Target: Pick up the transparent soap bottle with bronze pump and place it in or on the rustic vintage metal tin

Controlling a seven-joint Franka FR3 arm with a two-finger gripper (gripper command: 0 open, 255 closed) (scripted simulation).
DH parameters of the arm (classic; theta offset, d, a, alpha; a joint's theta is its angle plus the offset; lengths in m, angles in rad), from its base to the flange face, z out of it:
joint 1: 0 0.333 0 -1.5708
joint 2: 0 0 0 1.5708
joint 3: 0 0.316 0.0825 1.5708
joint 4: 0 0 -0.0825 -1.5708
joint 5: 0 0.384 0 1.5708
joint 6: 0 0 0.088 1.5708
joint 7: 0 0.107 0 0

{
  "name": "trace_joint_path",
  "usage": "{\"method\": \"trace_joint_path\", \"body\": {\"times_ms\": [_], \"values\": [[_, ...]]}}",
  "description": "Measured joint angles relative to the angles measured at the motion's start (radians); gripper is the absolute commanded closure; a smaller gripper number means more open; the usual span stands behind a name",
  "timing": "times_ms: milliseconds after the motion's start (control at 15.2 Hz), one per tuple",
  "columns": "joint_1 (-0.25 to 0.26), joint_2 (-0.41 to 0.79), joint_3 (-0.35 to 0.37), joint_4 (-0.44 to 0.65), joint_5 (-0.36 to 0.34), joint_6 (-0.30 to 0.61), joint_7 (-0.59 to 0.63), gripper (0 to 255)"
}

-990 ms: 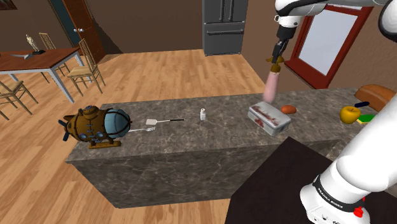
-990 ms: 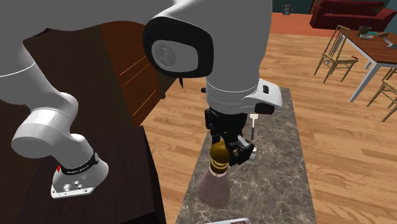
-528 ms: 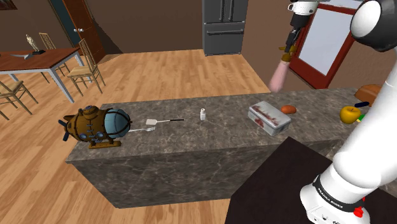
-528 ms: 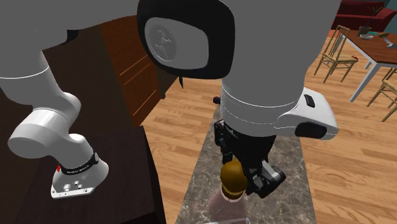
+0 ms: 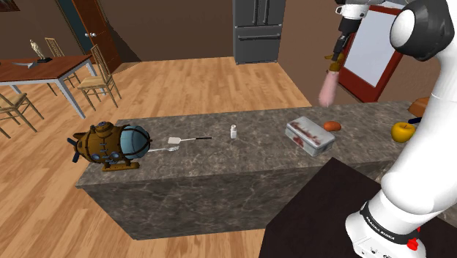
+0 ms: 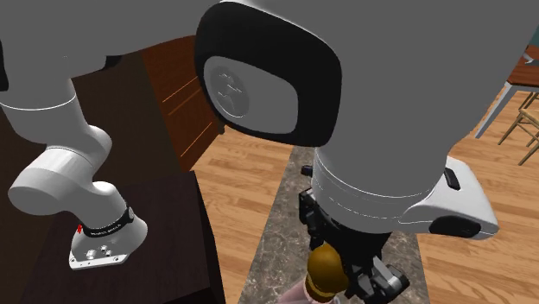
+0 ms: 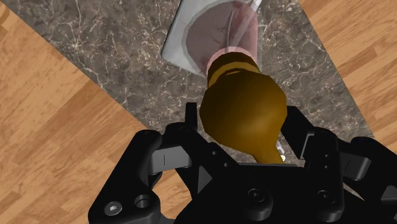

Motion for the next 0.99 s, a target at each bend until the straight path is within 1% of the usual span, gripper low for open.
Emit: {"method": "trace_joint_path", "body": {"times_ms": [396, 990], "values": [[0.009, -0.011, 0.002, -0.097, -0.003, 0.087, -0.005, 255], [0.014, 0.005, 0.008, -0.2, 0.01, 0.203, -0.017, 255]]}}
